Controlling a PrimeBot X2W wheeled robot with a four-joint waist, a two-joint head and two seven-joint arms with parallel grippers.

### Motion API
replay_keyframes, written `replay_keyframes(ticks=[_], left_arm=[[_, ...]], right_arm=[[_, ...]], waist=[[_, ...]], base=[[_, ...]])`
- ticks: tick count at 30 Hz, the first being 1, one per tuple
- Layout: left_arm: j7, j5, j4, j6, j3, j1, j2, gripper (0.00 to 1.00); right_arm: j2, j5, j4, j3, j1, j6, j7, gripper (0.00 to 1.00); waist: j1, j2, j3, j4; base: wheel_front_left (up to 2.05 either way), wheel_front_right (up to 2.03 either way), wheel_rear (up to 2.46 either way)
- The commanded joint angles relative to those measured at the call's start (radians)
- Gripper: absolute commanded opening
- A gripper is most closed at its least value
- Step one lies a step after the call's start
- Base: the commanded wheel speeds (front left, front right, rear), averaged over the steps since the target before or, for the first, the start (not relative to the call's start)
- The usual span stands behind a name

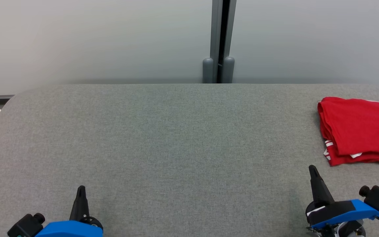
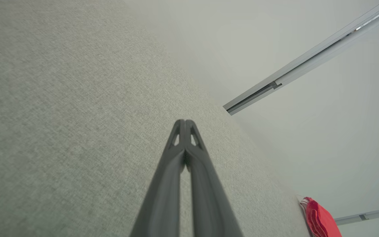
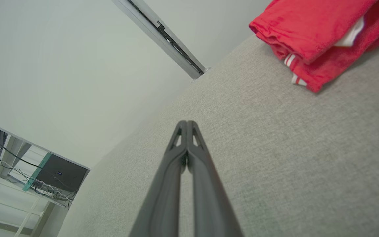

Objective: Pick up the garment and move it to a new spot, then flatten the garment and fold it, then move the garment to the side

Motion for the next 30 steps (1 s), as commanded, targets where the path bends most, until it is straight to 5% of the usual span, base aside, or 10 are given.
replay_keyframes(ticks=[1,30], left_arm=[[0.006,-0.022,-0.017,-0.008,0.008,-0.032,0.003,0.00],[0.094,-0.318,-0.041,-0.030,0.060,-0.073,-0.006,0.00]], right_arm=[[-0.002,0.027,-0.020,-0.007,-0.012,0.000,0.008,0.00],[-0.003,0.365,-0.064,-0.047,-0.014,0.000,0.095,0.00]], waist=[[-0.0001,-0.0001,0.000,0.000],[-0.0001,-0.0001,-0.007,0.003]], base=[[0.00,0.00,0.00],[0.00,0.00,0.00]])
